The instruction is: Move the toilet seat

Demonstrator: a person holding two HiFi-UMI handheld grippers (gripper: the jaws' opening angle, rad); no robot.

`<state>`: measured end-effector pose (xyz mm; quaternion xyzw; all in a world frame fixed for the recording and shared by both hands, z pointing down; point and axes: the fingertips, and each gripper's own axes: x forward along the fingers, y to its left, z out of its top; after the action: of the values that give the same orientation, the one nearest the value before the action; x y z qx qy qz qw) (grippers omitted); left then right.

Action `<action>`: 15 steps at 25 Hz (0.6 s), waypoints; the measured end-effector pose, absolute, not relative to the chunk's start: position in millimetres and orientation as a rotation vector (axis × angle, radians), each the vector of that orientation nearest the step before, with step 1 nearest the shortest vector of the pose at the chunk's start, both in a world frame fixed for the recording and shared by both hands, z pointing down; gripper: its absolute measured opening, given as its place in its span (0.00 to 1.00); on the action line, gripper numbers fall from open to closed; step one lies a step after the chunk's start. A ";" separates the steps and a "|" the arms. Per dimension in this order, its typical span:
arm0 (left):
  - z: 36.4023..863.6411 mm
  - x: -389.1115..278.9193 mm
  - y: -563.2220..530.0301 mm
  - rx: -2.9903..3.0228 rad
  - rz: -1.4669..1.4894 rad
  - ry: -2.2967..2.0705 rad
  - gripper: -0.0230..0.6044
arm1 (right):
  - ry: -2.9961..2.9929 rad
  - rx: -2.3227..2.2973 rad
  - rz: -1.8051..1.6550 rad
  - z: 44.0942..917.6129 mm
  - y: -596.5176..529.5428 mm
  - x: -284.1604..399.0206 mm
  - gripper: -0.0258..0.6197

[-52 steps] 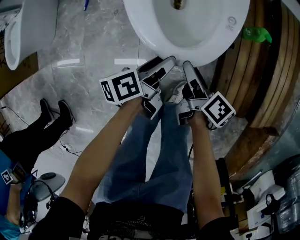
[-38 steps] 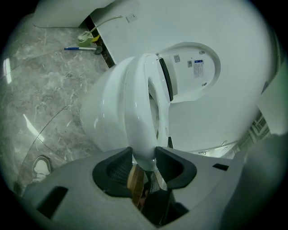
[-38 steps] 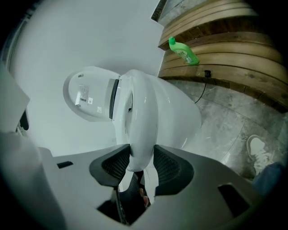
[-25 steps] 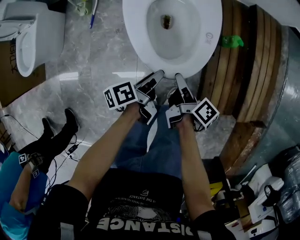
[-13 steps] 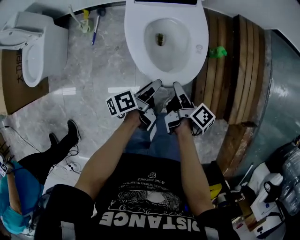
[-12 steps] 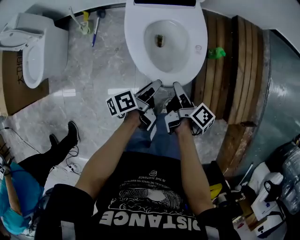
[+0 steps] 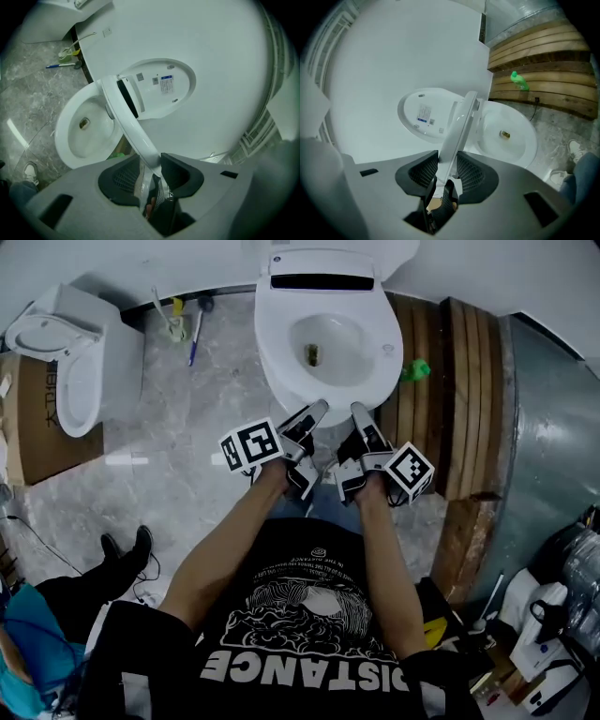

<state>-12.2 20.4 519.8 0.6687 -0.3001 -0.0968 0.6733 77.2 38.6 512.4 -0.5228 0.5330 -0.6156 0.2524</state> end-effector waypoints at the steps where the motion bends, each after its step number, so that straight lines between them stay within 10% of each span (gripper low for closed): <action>1: 512.4 -12.3 17.6 1.521 -0.220 -0.673 0.27 | 1.456 -1.404 -1.656 503.8 34.4 76.0 0.24; 15: 438.6 -7.9 -34.5 1.685 -0.258 -0.665 0.27 | 1.583 -1.334 -1.499 432.6 -16.3 84.5 0.22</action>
<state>-7.9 -34.5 438.6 0.7297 -0.2879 -0.1119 0.6100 84.5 -16.3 432.6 -0.4997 0.5930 -0.5614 0.2889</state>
